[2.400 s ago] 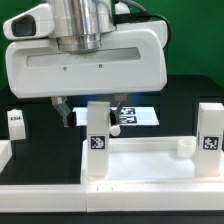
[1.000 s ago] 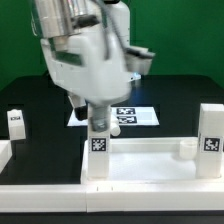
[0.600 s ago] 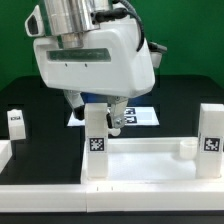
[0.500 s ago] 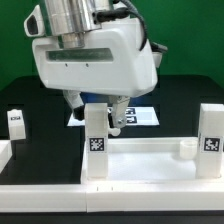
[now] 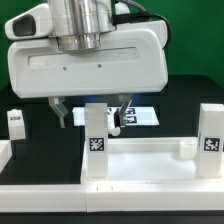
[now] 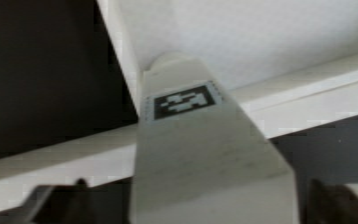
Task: Assemble desk
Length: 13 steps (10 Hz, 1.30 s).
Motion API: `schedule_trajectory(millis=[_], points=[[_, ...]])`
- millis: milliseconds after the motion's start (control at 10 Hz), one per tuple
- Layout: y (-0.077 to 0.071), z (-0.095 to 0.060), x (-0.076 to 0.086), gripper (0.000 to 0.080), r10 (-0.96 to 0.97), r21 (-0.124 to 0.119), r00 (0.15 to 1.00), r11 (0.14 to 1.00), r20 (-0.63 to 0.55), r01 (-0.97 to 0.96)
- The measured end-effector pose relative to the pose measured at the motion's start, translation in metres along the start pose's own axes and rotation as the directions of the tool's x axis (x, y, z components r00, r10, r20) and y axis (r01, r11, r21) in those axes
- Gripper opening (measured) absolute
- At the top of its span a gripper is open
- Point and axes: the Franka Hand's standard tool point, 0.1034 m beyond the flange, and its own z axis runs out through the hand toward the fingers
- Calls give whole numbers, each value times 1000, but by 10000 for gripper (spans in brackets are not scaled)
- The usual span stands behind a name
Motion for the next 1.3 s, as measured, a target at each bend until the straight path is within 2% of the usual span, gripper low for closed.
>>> schedule_trajectory(millis=[100,300,400,500,600,700,800,1100,1300], points=[[0,0,0,307,41,1,999,999,0,-41],[3,0,1,284,246,-4,969,969,-1,-246],[5,1,1,284,415,-6,910,910,-5,-415],[6,1,0,284,569,-10,822,822,-7,-569],[8,2,-1,284,723,-11,691,691,-7,-723],[13,1,-1,284,781,-5,625,625,-1,-781],[12,1,-1,285,785,-7,620,620,-8,-785],[13,1,-2,285,899,-11,438,438,-1,-899],[8,3,-6,285,999,-12,-3,-3,37,-1000]])
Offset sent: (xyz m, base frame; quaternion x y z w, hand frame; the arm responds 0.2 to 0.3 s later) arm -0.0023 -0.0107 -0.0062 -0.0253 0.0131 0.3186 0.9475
